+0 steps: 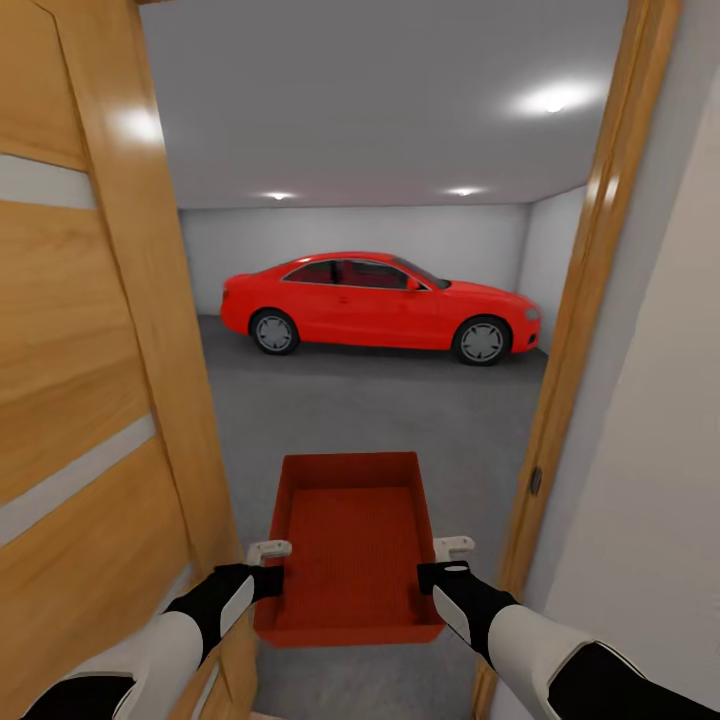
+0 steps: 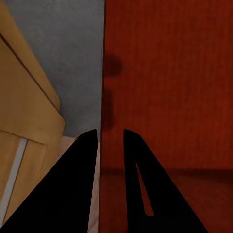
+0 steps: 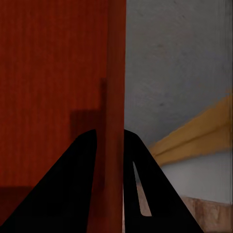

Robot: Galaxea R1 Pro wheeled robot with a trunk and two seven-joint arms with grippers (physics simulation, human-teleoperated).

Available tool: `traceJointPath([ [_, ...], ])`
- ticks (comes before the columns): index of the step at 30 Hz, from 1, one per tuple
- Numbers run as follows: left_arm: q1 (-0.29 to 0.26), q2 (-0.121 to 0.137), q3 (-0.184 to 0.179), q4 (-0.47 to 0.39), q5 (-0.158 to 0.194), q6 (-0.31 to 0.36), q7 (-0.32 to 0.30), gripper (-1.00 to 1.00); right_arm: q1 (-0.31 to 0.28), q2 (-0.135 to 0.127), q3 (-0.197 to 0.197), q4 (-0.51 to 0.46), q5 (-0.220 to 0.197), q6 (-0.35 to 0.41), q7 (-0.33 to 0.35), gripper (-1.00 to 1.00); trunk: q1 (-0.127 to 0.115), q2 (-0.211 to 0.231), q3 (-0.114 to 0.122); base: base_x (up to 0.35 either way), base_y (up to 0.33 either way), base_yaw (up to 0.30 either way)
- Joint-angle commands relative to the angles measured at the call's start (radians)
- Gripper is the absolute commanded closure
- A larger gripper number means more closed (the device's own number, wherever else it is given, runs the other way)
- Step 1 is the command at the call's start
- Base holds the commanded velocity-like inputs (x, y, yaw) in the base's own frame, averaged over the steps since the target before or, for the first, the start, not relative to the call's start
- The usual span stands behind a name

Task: Move the two storage containers from the living room to the garage. In the garage, place one container on the floor and stack the other container on top of it (either order is fine).

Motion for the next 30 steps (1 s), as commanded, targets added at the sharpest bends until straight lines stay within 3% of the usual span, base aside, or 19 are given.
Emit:
traceJointPath([
  [1,0.0,0.0,-0.007,-0.004,-0.016,-0.02,0.008,1.0,0.0,0.003,0.04,0.0,-0.035,0.006,0.003,1.0,0.0,-0.001,0.0,0.0,0.0,-0.226],
  [8,0.0,0.0,-0.007,-0.004,-0.016,-0.02,0.008,1.0,0.0,0.003,0.04,0.0,-0.035,0.006,0.003,1.0,0.0,-0.001,0.003,0.0,0.0,-0.205],
  [22,0.0,0.0,-0.007,-0.004,-0.017,-0.02,0.007,1.0,0.0,0.002,0.04,0.0,-0.035,0.006,0.003,1.0,0.0,-0.001,0.004,0.088,0.133,-0.016],
  [30,0.0,0.0,-0.008,-0.004,-0.017,-0.02,0.007,1.0,0.0,0.003,0.04,0.0,-0.035,0.006,0.003,1.0,0.0,-0.001,0.009,0.002,0.003,-0.165],
])
